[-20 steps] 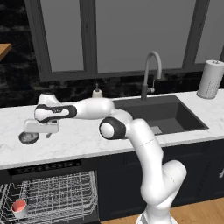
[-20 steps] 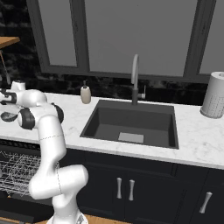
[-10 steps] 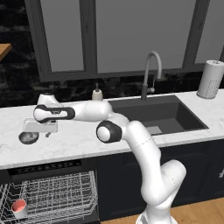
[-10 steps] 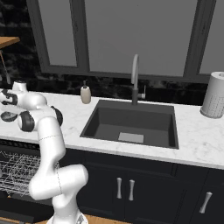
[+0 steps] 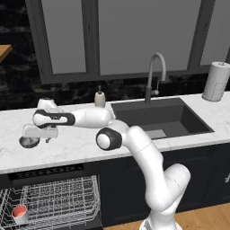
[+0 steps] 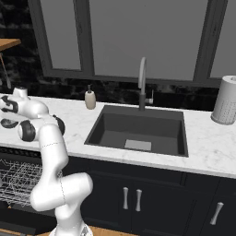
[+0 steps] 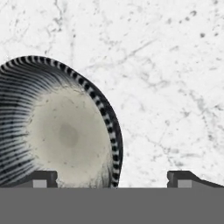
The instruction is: Pick up the cup and bowl from the counter, place them in the dishwasher, and close the dishwasher door.
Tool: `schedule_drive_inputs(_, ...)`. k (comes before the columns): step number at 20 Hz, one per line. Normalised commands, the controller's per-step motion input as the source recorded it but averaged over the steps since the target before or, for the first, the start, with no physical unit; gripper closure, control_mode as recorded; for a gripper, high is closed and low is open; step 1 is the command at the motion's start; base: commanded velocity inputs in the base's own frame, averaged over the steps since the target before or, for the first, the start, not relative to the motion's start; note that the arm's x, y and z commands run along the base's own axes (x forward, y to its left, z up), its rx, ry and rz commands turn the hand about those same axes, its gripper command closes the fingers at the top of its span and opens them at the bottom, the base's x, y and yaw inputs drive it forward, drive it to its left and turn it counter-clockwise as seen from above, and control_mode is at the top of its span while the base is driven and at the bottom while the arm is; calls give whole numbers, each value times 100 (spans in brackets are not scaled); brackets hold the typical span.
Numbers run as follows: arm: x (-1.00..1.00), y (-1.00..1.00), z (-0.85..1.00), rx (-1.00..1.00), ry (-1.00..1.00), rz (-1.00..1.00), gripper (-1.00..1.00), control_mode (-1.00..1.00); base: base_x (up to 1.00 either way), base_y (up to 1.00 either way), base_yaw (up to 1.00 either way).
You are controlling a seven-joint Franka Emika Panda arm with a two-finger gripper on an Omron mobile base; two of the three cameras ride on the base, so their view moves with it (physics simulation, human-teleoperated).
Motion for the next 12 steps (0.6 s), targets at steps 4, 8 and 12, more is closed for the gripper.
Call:
schedule_drive_inputs(4,3,1,-23,0,3,0,-100,-100,0,0,0)
schedule_drive_inputs(8,0,2,0,0,1,0,-100,-100,0,0,0)
schedule_drive_inputs(12,0,1,0,0,0,0,100,-100,0,0,0)
